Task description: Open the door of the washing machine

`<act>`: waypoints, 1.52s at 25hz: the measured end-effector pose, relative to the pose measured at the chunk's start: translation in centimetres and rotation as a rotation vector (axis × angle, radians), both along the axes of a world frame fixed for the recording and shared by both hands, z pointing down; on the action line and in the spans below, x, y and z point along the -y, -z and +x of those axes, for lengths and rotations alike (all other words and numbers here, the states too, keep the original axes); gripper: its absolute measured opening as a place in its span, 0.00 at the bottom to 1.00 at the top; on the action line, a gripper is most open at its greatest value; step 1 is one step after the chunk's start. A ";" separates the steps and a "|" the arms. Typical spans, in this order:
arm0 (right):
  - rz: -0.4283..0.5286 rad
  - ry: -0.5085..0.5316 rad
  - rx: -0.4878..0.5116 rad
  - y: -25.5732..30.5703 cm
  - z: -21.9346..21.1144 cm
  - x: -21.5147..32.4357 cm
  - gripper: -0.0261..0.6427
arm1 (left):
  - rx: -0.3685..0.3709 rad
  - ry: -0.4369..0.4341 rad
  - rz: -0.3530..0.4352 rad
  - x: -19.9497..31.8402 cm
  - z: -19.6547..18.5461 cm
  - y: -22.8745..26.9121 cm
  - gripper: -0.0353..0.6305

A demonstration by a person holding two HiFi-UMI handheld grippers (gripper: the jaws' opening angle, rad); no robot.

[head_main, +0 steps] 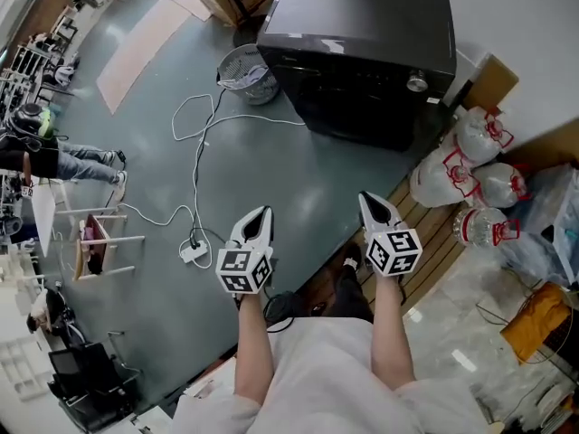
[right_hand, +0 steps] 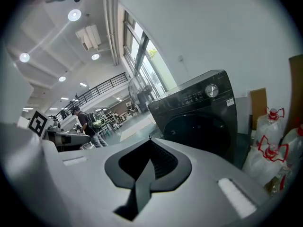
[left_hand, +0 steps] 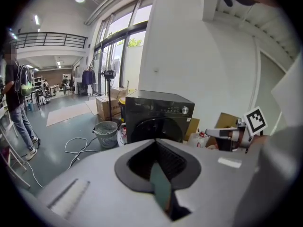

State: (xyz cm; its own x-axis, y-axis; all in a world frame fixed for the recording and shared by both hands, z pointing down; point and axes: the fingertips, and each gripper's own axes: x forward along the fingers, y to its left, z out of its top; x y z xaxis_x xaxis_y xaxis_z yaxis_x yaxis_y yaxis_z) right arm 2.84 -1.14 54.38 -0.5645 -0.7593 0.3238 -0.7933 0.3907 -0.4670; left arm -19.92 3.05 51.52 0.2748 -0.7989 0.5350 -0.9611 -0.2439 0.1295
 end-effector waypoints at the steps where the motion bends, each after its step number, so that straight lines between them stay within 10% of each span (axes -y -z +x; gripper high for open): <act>1: -0.002 -0.006 0.002 0.0 0.4 0.3 0.04 | 0.004 -0.004 0.001 0.5 0.2 0.1 0.14; 17: 0.007 -0.016 -0.164 -0.5 1.9 7.8 0.04 | 0.000 -0.210 0.045 11.9 3.3 -1.8 0.14; 38: -0.023 0.350 -0.995 -8.0 -11.9 29.2 0.04 | 0.077 -0.752 -0.120 35.0 0.4 -18.7 0.14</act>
